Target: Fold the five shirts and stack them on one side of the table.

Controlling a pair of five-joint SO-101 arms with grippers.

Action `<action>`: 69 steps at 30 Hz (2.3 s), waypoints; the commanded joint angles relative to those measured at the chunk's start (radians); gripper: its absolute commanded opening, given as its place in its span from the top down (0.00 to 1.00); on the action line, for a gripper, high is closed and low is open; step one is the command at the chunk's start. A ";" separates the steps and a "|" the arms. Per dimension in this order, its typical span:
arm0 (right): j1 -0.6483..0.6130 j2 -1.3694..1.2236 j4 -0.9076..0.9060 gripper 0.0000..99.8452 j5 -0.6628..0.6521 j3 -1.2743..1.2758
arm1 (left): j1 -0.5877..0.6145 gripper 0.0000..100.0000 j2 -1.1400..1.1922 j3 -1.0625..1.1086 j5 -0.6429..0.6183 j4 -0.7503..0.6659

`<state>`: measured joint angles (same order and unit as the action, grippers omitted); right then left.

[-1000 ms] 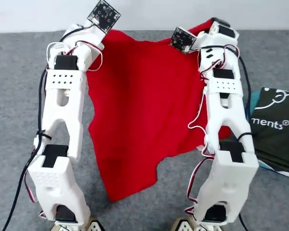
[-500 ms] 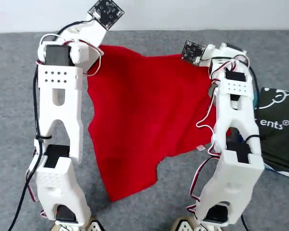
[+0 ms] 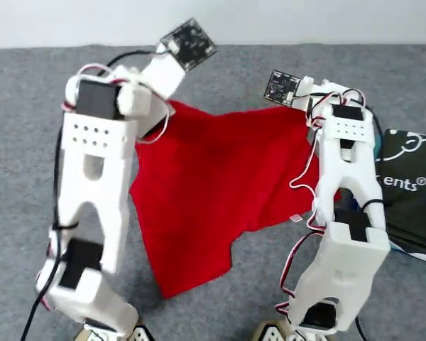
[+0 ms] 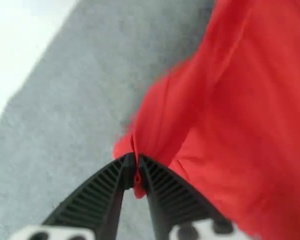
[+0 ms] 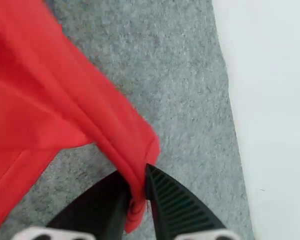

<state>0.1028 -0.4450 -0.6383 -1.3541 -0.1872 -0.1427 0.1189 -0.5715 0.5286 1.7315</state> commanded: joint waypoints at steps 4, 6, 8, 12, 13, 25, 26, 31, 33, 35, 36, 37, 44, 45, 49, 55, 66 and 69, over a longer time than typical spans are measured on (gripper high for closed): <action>0.050 0.220 -0.013 0.99 0.084 -0.017 | 0.110 0.99 -0.215 0.021 -0.040 -0.032; 0.067 0.286 -0.035 0.99 0.115 -0.017 | 0.160 0.99 -0.244 -0.030 -0.060 -0.097; 0.073 0.361 -0.067 0.99 0.133 -0.017 | 0.195 0.99 -0.253 -0.091 -0.061 -0.158; 0.081 0.521 -0.142 0.99 0.170 -0.017 | 0.219 0.99 -0.252 -0.229 -0.063 -0.262; 0.081 0.559 -0.162 0.99 0.170 -0.017 | 0.219 0.99 -0.252 -0.260 -0.063 -0.285; 0.185 0.952 -0.346 0.99 0.192 -0.017 | 0.221 0.99 -0.261 -0.630 0.031 -0.393; 0.194 0.980 -0.358 0.99 0.192 -0.017 | 0.221 0.99 -0.261 -0.657 0.055 -0.390; 0.209 1.104 -0.456 0.99 0.190 -0.017 | 0.221 0.99 -0.261 -0.789 0.178 -0.361; 0.211 1.153 -0.510 0.99 0.190 -0.017 | 0.221 0.99 -0.261 -0.845 0.236 -0.344; 0.211 1.196 -0.559 0.99 0.161 -0.017 | 0.222 0.99 -0.262 -0.900 0.298 -0.341; 0.211 1.214 -0.582 0.99 0.149 -0.017 | 0.224 0.99 -0.262 -0.928 0.328 -0.341; 0.211 1.234 -0.601 0.99 0.144 -0.017 | 0.236 0.99 -0.262 -0.958 0.359 -0.341; 0.209 1.376 -0.708 0.99 0.138 -0.017 | 0.324 0.99 -0.267 -1.113 0.442 -0.331; 0.206 1.389 -0.730 0.99 0.129 -0.015 | 0.328 0.99 -0.284 -1.107 0.443 -0.318; 0.174 1.402 -0.825 0.99 0.126 -0.011 | 0.322 0.99 -0.338 -1.035 0.445 -0.152; -0.028 1.323 -0.977 0.99 0.126 0.008 | 0.226 0.99 -0.310 -0.865 0.408 0.017; -0.134 1.127 -0.667 0.99 0.160 0.468 | 0.215 0.99 -0.074 -0.170 0.367 -0.112; -0.131 1.059 -0.458 0.99 0.158 0.574 | 0.215 0.99 0.008 -0.056 0.367 -0.272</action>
<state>-0.0199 0.6598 -1.2919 -1.2037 0.3284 0.0736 0.0836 -0.7173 0.9045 1.6103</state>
